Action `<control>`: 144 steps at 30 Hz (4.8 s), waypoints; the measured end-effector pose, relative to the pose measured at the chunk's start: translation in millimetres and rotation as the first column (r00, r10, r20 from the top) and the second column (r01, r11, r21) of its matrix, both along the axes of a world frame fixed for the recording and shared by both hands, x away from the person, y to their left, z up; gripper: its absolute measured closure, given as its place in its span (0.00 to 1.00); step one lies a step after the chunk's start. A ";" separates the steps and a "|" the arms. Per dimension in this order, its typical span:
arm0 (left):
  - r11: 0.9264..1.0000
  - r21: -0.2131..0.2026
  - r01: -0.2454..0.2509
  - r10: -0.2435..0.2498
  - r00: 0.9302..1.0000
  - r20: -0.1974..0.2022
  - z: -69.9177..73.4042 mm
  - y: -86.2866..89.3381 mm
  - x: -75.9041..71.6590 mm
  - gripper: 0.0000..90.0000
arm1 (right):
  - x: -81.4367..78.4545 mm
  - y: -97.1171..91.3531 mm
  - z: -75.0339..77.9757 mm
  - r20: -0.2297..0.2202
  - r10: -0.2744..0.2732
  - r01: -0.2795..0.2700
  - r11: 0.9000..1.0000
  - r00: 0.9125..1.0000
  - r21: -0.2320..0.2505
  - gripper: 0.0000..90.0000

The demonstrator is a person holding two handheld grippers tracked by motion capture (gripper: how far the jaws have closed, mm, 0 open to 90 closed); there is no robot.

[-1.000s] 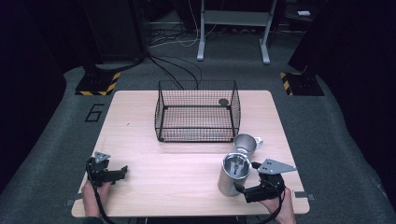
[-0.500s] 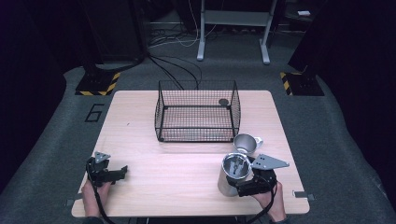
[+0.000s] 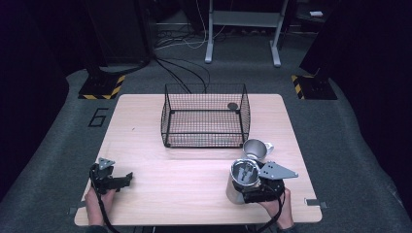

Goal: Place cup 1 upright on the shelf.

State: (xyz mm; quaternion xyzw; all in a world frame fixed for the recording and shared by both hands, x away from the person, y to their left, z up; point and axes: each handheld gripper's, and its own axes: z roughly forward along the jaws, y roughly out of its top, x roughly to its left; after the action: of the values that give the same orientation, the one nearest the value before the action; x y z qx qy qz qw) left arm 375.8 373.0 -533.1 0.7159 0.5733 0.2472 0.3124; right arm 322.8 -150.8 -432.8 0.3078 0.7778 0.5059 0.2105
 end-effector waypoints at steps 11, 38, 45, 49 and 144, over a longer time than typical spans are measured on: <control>1.000 0.008 0.001 -0.001 1.000 -0.003 0.2 0.5 0.4 0.00 | 0.3 0.1 -0.4 0.002 -0.003 0.003 1.000 1.000 0.005 0.04; 1.000 0.010 0.028 -0.028 1.000 -0.009 0.9 -0.1 7.7 0.00 | 1.4 1.4 22.3 0.021 -0.042 0.041 0.999 0.999 0.015 0.04; 1.000 0.007 0.027 -0.027 1.000 -0.010 0.9 -0.6 7.9 0.00 | 6.8 1.8 30.7 0.015 -0.042 0.041 0.998 0.999 0.039 0.04; 1.000 0.002 0.022 -0.022 1.000 -0.006 0.6 -1.2 8.1 0.00 | 11.7 3.5 34.4 0.012 -0.041 0.041 0.998 0.999 0.038 0.04; 1.000 0.006 0.025 -0.025 1.000 0.000 0.3 -2.0 8.7 0.00 | 122.2 73.4 121.3 0.041 0.052 -0.056 0.995 0.998 0.084 0.04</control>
State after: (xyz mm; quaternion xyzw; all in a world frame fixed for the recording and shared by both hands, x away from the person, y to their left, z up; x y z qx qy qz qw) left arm 384.6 371.0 -532.8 0.7239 0.5637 0.2452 0.3132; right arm 445.0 -77.4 -311.4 0.2854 0.7594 0.5498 0.1987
